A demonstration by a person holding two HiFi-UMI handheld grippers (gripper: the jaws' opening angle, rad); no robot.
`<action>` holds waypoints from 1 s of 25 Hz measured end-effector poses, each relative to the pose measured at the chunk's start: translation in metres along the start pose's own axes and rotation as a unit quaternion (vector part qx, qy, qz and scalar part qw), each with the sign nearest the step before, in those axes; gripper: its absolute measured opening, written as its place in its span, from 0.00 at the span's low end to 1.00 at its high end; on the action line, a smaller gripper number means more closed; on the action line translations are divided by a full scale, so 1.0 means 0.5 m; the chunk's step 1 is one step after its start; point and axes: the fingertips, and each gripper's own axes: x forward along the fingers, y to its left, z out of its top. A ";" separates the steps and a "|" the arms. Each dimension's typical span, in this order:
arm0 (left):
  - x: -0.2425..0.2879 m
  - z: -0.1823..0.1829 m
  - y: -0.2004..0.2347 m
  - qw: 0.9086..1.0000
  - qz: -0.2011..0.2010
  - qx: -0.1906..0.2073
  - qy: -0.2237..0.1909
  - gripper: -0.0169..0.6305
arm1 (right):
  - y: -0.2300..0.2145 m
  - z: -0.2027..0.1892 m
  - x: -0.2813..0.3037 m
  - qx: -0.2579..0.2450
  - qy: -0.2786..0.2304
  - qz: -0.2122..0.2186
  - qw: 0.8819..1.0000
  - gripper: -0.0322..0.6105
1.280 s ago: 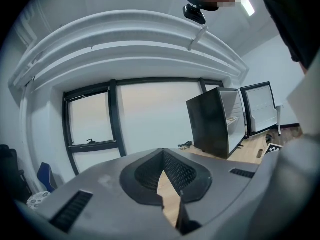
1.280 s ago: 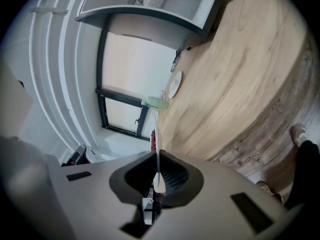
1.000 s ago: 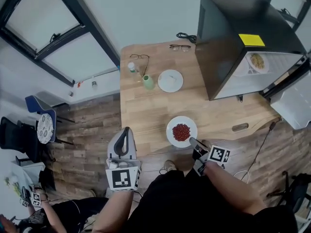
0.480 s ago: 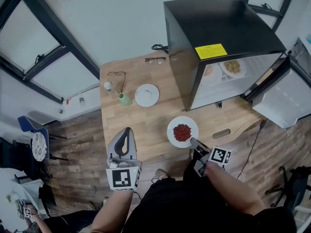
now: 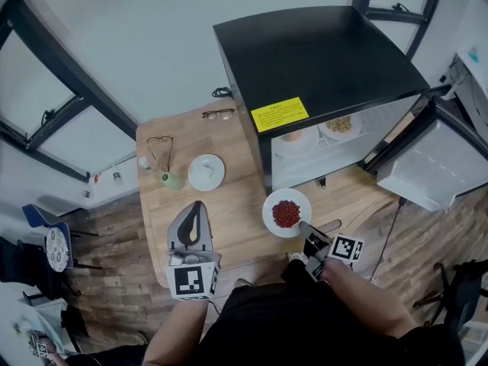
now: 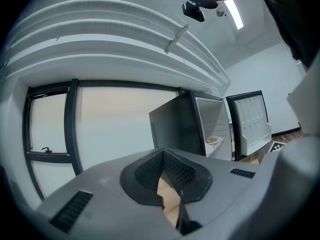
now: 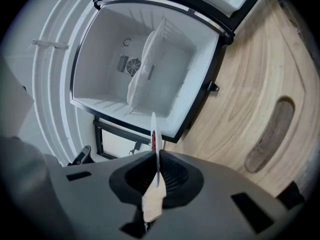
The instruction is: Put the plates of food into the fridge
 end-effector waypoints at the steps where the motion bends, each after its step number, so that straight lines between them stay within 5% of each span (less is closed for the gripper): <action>1: 0.013 0.003 -0.008 1.000 0.000 0.001 -0.001 0.03 | -0.005 0.014 -0.005 0.001 0.000 0.002 1.000 0.10; 10: 0.106 0.015 -0.069 1.000 0.004 0.001 0.000 0.03 | -0.061 0.146 -0.027 0.012 -0.012 -0.022 1.000 0.10; 13: 0.127 0.011 -0.085 1.000 0.011 -0.001 0.001 0.03 | -0.053 0.187 -0.007 -0.003 -0.016 0.013 1.000 0.10; 25: 0.171 0.016 -0.112 0.999 0.029 -0.014 0.020 0.03 | -0.105 0.276 0.071 0.008 0.006 -0.019 1.000 0.10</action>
